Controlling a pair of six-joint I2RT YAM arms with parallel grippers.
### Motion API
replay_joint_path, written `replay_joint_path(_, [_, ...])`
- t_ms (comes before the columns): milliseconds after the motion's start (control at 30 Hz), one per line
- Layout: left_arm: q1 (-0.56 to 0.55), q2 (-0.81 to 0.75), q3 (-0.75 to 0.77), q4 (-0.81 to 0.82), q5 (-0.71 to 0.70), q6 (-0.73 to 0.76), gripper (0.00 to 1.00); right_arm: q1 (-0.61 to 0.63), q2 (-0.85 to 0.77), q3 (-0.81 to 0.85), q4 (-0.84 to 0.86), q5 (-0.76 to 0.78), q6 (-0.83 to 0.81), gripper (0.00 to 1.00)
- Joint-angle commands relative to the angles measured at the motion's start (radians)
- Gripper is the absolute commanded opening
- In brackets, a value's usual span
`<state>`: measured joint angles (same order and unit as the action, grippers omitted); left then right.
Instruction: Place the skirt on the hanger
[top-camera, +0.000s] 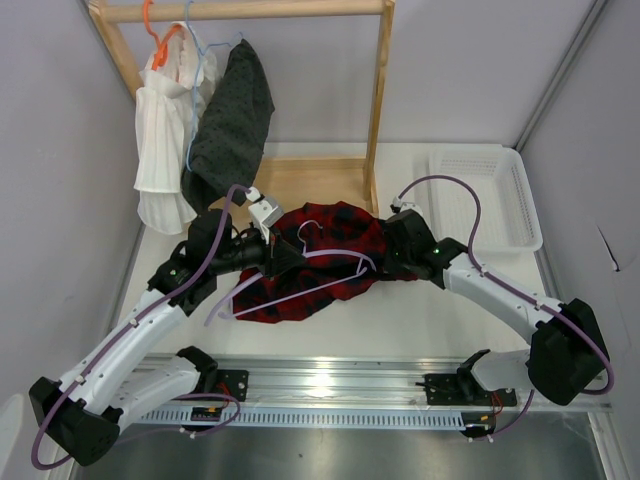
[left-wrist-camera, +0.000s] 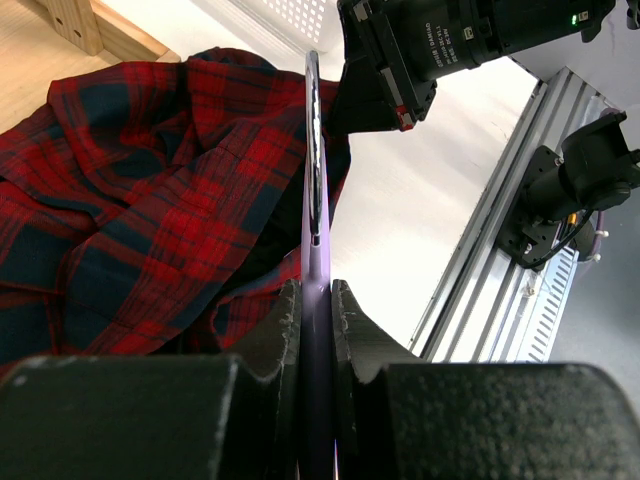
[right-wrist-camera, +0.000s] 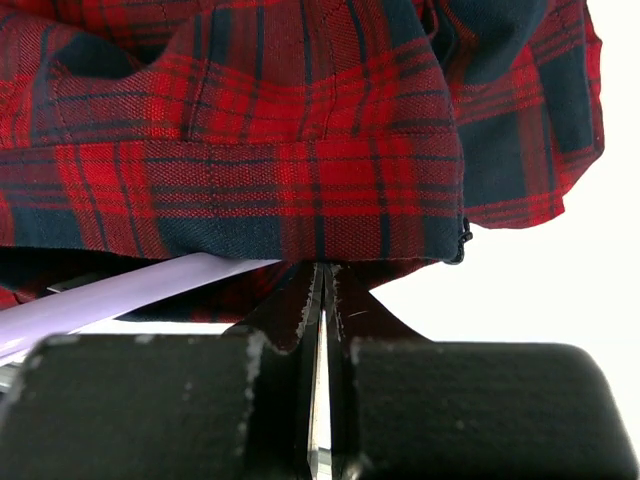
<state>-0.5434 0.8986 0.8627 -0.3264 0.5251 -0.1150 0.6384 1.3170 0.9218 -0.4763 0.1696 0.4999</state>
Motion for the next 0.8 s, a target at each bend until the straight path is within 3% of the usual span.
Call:
replay_joint_path(0, [-0.007,-0.021,0.024,0.047,-0.005,-0.012,0.00,0.004,0.008,0.046,0.015,0.028,-0.015,0.00])
replay_joint_path(400, [-0.007,-0.053,-0.020,0.142,-0.056,-0.061,0.00,0.004,-0.009,0.052,-0.010,0.036,-0.017,0.00])
replay_joint_path(767, [-0.007,0.000,-0.053,0.254,-0.017,-0.114,0.00,0.004,-0.019,0.063,-0.022,0.034,-0.017,0.00])
